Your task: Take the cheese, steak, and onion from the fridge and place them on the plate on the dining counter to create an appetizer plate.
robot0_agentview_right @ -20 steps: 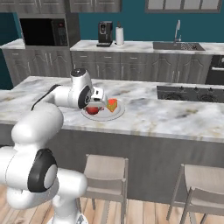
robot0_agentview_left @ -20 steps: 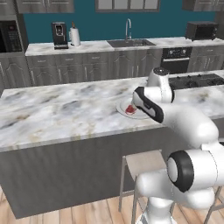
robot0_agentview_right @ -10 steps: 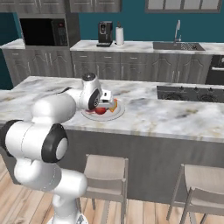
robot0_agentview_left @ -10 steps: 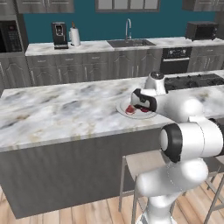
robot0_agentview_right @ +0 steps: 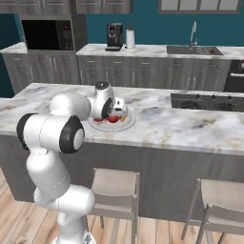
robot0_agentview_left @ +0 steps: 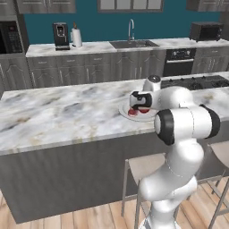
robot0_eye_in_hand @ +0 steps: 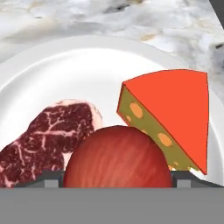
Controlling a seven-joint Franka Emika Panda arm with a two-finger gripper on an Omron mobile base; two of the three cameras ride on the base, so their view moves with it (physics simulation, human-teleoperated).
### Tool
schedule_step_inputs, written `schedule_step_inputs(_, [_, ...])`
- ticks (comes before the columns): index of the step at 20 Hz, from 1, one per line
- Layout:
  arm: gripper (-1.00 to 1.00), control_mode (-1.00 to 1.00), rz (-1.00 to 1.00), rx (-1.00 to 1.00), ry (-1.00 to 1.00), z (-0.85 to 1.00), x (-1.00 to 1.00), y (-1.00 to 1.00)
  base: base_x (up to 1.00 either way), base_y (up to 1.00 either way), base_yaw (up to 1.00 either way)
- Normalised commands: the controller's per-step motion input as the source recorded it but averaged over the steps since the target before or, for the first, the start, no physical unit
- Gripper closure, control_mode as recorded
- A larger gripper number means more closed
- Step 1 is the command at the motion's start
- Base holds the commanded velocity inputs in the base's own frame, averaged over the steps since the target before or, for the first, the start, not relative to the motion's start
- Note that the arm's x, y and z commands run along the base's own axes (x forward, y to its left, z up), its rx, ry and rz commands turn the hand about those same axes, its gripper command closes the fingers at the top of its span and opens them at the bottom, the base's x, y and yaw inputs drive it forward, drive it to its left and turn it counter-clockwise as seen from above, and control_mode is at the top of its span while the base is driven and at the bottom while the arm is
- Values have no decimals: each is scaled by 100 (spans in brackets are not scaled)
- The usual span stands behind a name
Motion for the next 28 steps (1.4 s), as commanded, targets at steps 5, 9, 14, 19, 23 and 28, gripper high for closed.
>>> schedule_step_inputs(5, [-100,-100,0,0,1,-16,32,0,0,0,0])
schedule_step_inputs(9, [-100,-100,-2,0,1,0,-9,0,0,0,0])
schedule_step_inputs(14, [-100,-100,-7,0,1,14,-31,0,0,0,0])
schedule_step_inputs(19, [-100,-100,-6,0,3,44,-44,0,0,0,0])
schedule_step_inputs(23, [-100,-100,-4,0,1,62,-61,0,0,0,0])
schedule_step_inputs(28, [-100,-100,-1,0,-3,43,-99,-3,0,0,0])
